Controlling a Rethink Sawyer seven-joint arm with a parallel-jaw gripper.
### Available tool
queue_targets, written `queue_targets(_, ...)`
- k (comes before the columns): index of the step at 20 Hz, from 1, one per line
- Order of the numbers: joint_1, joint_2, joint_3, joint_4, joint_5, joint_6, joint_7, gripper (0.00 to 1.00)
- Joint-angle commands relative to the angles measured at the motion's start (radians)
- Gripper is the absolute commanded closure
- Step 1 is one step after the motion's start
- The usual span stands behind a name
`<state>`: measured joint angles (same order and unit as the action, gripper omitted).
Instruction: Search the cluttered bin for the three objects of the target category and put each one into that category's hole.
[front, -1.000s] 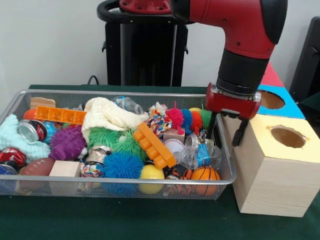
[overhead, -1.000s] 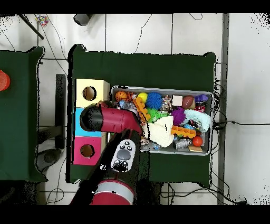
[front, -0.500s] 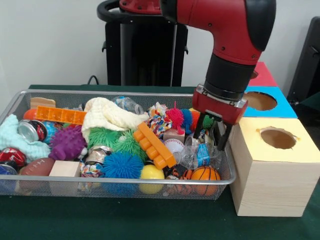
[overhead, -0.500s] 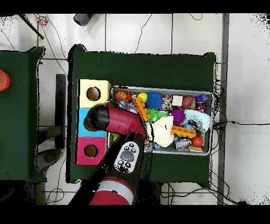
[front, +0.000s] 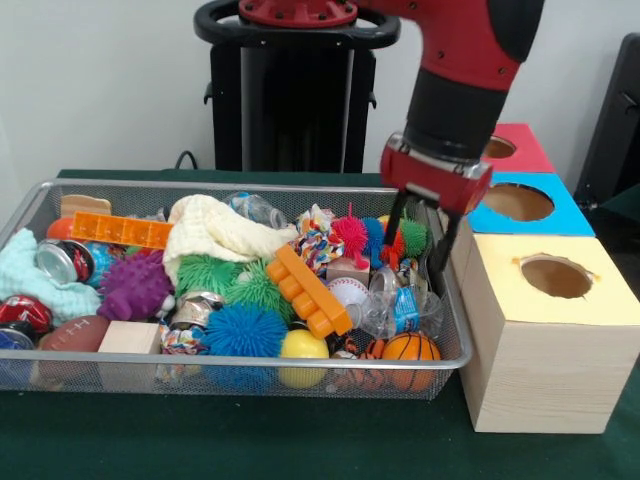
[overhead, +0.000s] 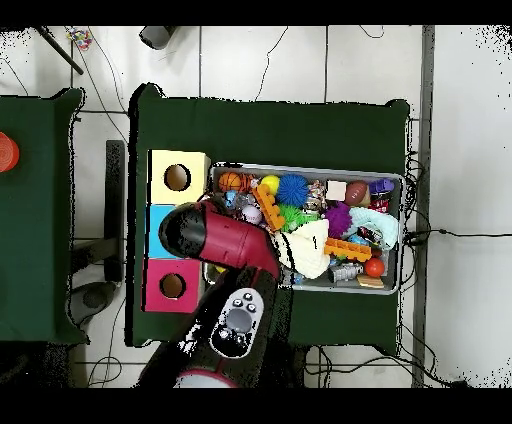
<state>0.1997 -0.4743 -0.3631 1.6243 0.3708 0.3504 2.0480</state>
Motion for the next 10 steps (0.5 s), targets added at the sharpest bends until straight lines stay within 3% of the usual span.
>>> queue_targets(1,0.098,-0.052,-0.057,0.108,0.123,0.128,0.426,0.0)
queue_targets(6,0.152,-0.021,-0.159,0.117,0.162,0.202,0.524,0.0)
queue_targets(10,0.124,0.006,-0.132,0.162,0.201,0.116,0.543,0.0)
